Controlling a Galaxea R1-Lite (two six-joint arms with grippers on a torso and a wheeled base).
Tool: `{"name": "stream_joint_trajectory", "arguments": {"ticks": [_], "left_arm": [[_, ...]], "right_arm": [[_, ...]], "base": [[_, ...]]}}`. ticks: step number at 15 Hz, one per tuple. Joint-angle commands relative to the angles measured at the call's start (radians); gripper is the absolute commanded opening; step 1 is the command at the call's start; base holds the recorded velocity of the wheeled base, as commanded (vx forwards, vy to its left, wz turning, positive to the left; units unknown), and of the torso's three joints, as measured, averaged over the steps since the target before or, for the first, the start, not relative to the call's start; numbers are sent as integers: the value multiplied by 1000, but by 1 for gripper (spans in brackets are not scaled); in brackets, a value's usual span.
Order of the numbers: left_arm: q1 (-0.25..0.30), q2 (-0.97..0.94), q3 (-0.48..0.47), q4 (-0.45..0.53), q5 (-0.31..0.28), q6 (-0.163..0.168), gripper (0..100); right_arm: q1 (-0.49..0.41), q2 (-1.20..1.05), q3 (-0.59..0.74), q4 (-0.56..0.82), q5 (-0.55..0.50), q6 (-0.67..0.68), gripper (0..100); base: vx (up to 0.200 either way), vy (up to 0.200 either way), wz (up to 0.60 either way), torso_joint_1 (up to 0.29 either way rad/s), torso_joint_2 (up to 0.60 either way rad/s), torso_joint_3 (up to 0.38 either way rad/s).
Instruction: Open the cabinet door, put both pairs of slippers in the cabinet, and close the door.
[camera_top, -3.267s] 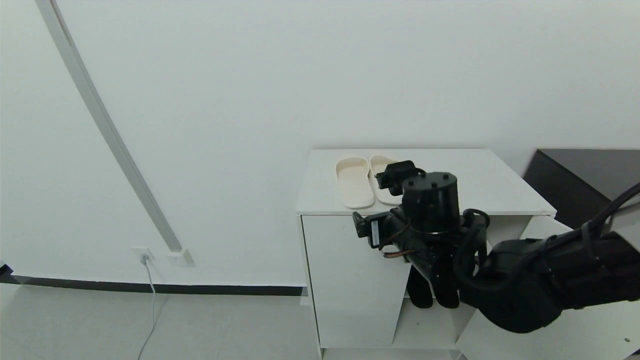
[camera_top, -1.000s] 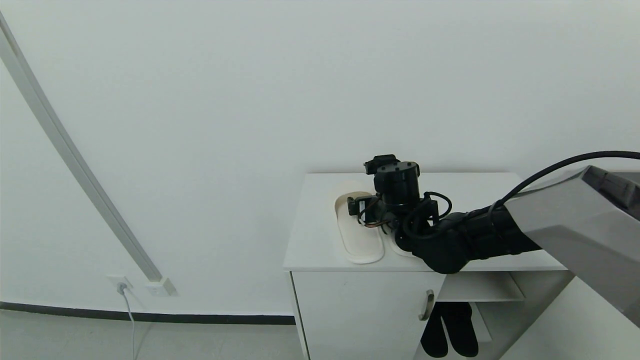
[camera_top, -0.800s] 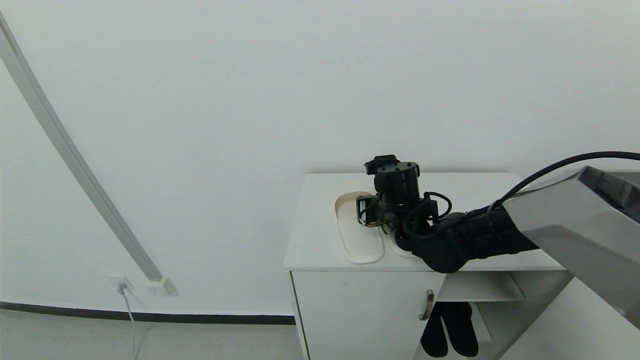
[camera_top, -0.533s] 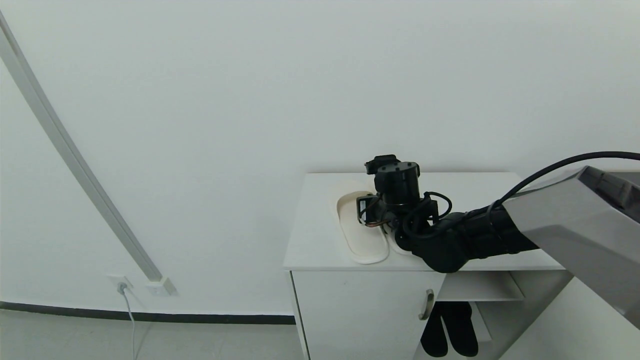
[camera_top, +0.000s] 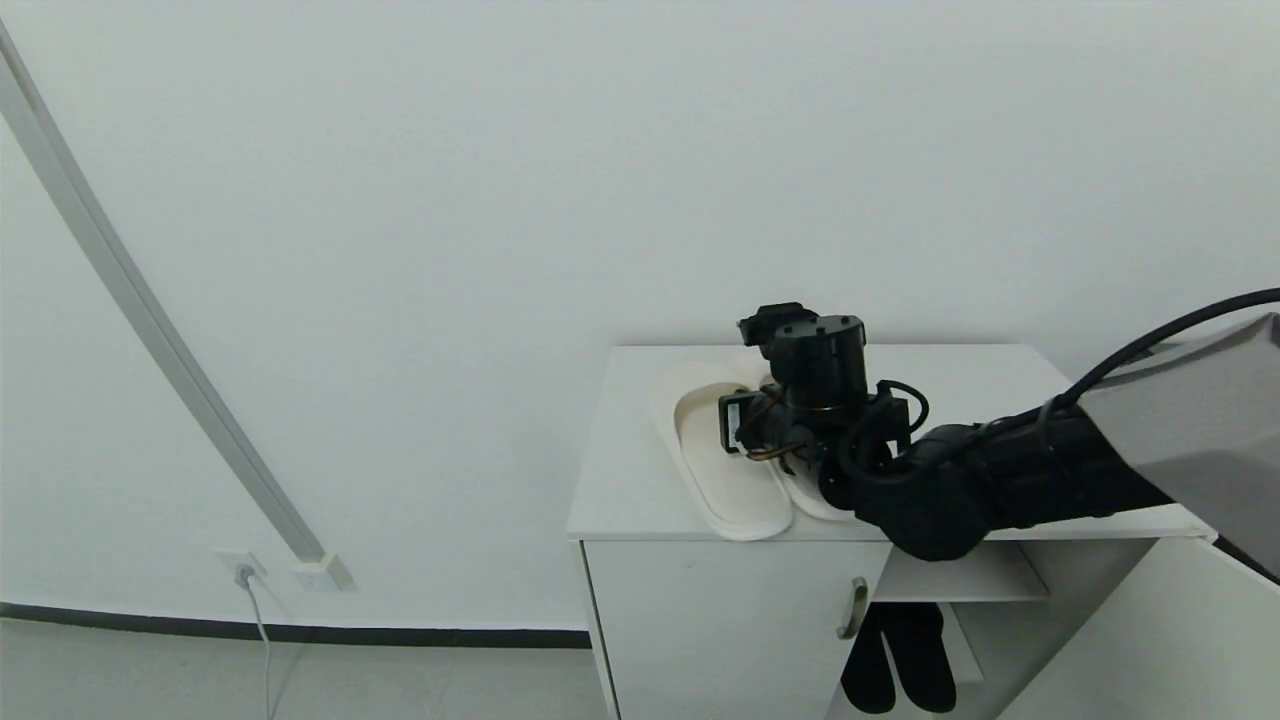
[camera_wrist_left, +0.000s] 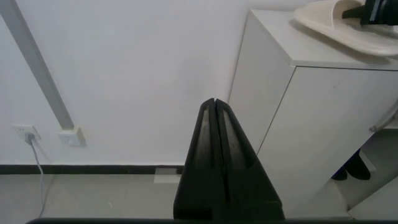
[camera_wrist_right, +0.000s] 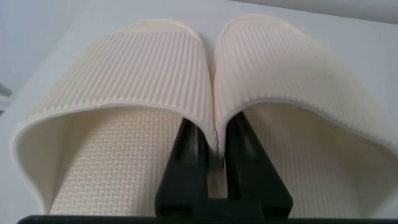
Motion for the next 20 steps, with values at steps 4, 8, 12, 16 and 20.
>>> {"name": "stream_joint_trajectory", "arguments": {"ticks": [4, 8, 12, 16, 20], "left_arm": [[-1, 0, 0, 0, 0, -2, 0], [-1, 0, 0, 0, 2, -3, 0], [-1, 0, 0, 0, 2, -5, 0], [-1, 0, 0, 0, 2, -5, 0], [-1, 0, 0, 0, 0, -3, 0]], "right_arm": [[21, -283, 281, -42, 113, 1, 0], [39, -542, 547, -55, 358, -2, 0], [70, -568, 613, -60, 357, -2, 0], [79, -565, 610, -60, 355, -2, 0], [91, -562, 611, -60, 353, -2, 0]], "base": [[0, 0, 0, 0, 0, 0], [0, 0, 0, 0, 0, 0], [0, 0, 0, 0, 0, 0], [0, 0, 0, 0, 0, 0], [0, 0, 0, 0, 0, 0]]}}
